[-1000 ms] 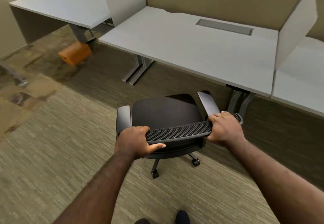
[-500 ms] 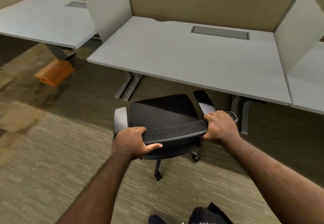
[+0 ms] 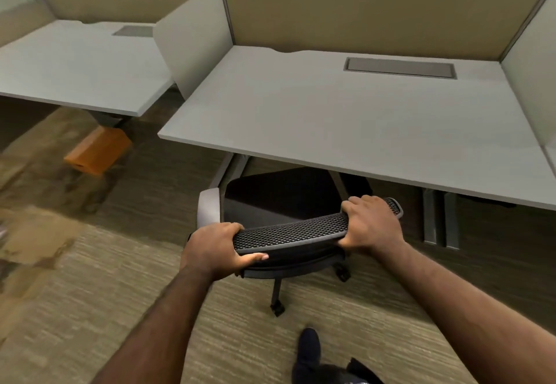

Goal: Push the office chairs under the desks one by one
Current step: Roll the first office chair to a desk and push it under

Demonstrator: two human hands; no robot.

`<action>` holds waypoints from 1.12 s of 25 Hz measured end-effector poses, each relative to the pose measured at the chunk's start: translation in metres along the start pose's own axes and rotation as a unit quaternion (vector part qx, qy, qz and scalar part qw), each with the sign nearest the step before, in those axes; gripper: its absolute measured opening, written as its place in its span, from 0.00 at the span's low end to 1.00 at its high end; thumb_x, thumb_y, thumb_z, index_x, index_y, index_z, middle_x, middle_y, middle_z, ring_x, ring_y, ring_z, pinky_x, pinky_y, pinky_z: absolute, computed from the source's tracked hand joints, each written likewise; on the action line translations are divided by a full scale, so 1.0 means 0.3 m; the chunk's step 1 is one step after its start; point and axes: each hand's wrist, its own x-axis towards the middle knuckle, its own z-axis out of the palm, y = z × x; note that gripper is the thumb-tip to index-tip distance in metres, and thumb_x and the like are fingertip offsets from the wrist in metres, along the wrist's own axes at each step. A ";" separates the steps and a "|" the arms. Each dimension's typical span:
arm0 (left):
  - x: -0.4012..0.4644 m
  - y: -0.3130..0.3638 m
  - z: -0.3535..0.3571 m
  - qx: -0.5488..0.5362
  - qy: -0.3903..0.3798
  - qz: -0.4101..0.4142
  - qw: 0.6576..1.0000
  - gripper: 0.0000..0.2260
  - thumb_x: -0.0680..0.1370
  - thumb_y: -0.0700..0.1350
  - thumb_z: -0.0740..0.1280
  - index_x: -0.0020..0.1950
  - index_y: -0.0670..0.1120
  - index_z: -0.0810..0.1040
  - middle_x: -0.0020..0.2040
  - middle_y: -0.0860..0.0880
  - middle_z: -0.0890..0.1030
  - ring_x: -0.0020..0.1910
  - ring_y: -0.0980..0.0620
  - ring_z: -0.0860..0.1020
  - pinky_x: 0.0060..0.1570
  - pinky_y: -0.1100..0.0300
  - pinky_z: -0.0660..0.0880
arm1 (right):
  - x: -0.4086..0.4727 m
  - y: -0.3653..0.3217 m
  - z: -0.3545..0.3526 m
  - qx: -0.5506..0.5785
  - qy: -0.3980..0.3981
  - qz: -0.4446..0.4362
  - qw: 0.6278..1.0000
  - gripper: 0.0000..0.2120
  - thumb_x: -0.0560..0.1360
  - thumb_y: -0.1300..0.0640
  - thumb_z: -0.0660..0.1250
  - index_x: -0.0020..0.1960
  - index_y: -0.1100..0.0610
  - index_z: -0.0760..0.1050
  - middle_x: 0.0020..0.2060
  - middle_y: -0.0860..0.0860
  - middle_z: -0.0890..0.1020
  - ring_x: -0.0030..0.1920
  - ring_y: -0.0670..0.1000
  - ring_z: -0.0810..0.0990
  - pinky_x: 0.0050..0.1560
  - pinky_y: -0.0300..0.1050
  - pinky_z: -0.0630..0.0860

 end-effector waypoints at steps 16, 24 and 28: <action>0.442 -0.456 -0.042 0.019 -0.037 0.056 0.998 0.45 0.58 0.85 0.48 0.57 0.56 0.79 0.46 0.56 0.81 0.43 0.56 0.78 0.39 0.59 0.72 | 0.470 -0.234 -0.035 0.055 -0.016 0.047 0.997 0.30 0.64 0.29 0.65 0.54 0.51 0.73 0.49 0.49 0.76 0.52 0.53 0.73 0.61 0.52 0.67; 0.611 -0.723 -0.048 0.018 -0.063 0.121 0.991 0.41 0.59 0.85 0.52 0.56 0.59 0.78 0.44 0.59 0.79 0.40 0.60 0.74 0.37 0.61 0.71 | 0.582 -0.447 -0.046 0.062 -0.015 0.108 0.992 0.31 0.65 0.30 0.65 0.58 0.52 0.72 0.53 0.51 0.76 0.55 0.54 0.73 0.63 0.54 0.68; 0.673 -0.822 -0.057 0.015 -0.077 0.140 0.987 0.43 0.59 0.85 0.52 0.60 0.59 0.77 0.50 0.59 0.81 0.46 0.58 0.77 0.42 0.60 0.74 | 0.617 -0.538 -0.045 0.053 -0.007 0.129 0.990 0.34 0.65 0.29 0.64 0.60 0.52 0.72 0.55 0.52 0.77 0.56 0.55 0.73 0.64 0.54 0.68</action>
